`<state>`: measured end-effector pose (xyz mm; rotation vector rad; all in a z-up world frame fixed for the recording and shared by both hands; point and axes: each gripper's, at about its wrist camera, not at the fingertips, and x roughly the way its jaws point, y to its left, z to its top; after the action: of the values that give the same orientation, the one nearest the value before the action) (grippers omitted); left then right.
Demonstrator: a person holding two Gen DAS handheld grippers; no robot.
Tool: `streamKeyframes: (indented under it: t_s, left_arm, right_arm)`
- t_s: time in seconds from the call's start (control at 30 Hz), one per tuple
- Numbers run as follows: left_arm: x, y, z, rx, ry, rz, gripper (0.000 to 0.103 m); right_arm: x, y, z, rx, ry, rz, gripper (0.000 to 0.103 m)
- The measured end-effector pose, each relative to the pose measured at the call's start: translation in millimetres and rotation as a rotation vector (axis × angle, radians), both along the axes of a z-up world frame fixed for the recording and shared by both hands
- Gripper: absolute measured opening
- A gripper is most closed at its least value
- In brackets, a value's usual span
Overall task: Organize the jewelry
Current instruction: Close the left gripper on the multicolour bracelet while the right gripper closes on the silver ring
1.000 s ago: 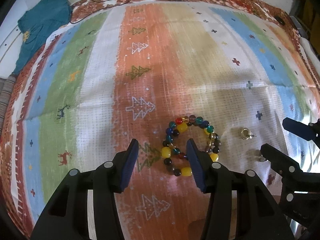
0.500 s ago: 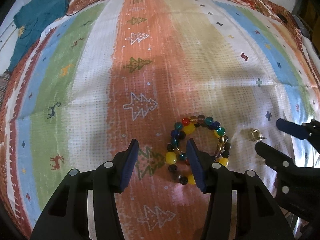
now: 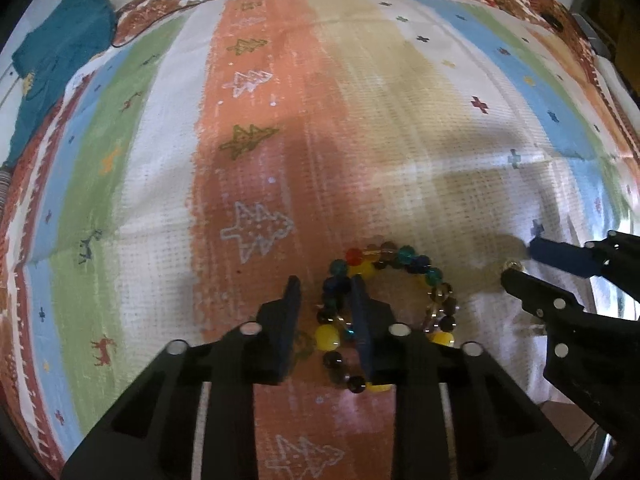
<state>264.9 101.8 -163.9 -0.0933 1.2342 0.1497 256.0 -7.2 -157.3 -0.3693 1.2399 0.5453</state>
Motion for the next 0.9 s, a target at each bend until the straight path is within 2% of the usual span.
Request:
streamKeyframes:
  t_s: [0.03,0.1,0.2,0.47,0.7,0.9]
  left_arm:
    - [0.4,0.1,-1.4,0.0,0.004,0.006,0.021]
    - [0.4,0.3,-1.8,-0.009,-0.002,0.011,0.013]
    - [-1.3,0.0,-0.8,0.0,-0.01,0.022,0.009]
    - [-5.4,3.4,13.9,-0.006,-0.042,0.038,0.009]
    - [-12.3,-7.9,33.6,0.009,-0.075,0.009,0.009]
    - [-19.7,-14.5,44.7,0.003,-0.096,0.005,0.009]
  right_arm:
    - [0.0,0.5,-0.5,-0.004,-0.001,0.004,0.024]
    - [-1.0,1.0,-1.4,-0.007,-0.001,0.012,0.018]
    - [-0.9,0.9,-0.9,-0.002,-0.003,0.015,0.018]
    - [-4.8,-3.5,6.0,0.012,-0.018,0.016,0.018]
    - [-13.5,-7.6,22.9,0.02,-0.053,0.011,0.018]
    - [-14.5,-19.5,36.4,0.044,-0.076,-0.042,0.018]
